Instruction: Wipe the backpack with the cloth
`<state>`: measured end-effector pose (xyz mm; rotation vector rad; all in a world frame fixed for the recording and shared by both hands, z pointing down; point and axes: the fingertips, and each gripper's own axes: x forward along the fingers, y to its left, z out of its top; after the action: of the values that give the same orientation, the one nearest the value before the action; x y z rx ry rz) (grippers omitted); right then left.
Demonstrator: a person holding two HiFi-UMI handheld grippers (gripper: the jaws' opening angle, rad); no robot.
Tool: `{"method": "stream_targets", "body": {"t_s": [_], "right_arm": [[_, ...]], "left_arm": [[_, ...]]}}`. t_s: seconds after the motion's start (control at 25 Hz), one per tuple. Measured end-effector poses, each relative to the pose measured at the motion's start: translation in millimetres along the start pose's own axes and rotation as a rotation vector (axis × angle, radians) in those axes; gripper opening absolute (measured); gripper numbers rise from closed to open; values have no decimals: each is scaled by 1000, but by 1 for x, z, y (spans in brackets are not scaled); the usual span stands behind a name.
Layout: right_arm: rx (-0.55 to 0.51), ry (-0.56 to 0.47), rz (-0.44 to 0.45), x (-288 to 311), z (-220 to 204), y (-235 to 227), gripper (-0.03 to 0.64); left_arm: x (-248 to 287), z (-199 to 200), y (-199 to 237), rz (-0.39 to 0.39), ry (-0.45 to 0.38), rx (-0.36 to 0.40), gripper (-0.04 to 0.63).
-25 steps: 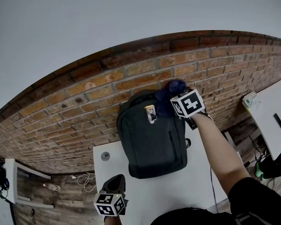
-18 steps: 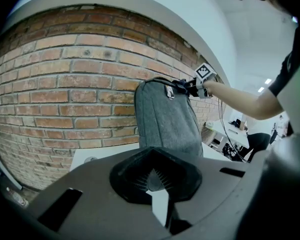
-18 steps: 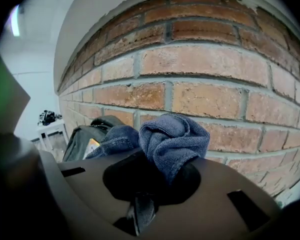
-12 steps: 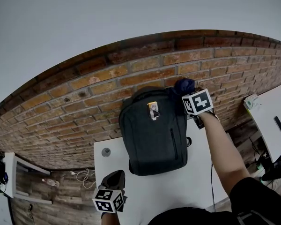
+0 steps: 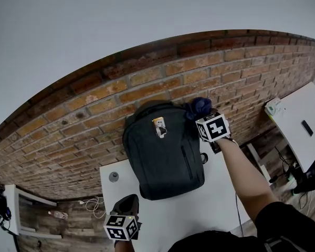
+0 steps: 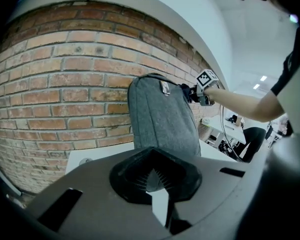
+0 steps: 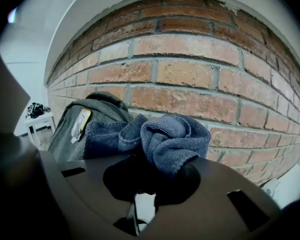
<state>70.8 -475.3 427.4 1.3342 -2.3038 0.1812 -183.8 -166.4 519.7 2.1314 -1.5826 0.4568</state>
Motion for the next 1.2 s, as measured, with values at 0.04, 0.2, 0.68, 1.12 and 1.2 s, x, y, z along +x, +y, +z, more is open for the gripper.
{"method": "stream_targets", "body": {"t_s": [0.04, 0.2, 0.68, 1.12, 1.2], "right_arm": [[7, 1, 3, 0, -3, 0, 38], [33, -4, -8, 1, -12, 1, 37], [97, -1, 1, 2, -49, 8, 35], [131, 60, 29, 0, -85, 25, 35], [147, 69, 36, -1, -94, 29, 35]], "left_arm": [[1, 1, -1, -3, 0, 3, -6], [2, 6, -1, -8, -4, 3, -6], [-1, 4, -7, -11, 2, 8, -6], [-5, 3, -8, -11, -4, 14, -6], [-8, 1, -8, -9, -5, 11, -6]]}}
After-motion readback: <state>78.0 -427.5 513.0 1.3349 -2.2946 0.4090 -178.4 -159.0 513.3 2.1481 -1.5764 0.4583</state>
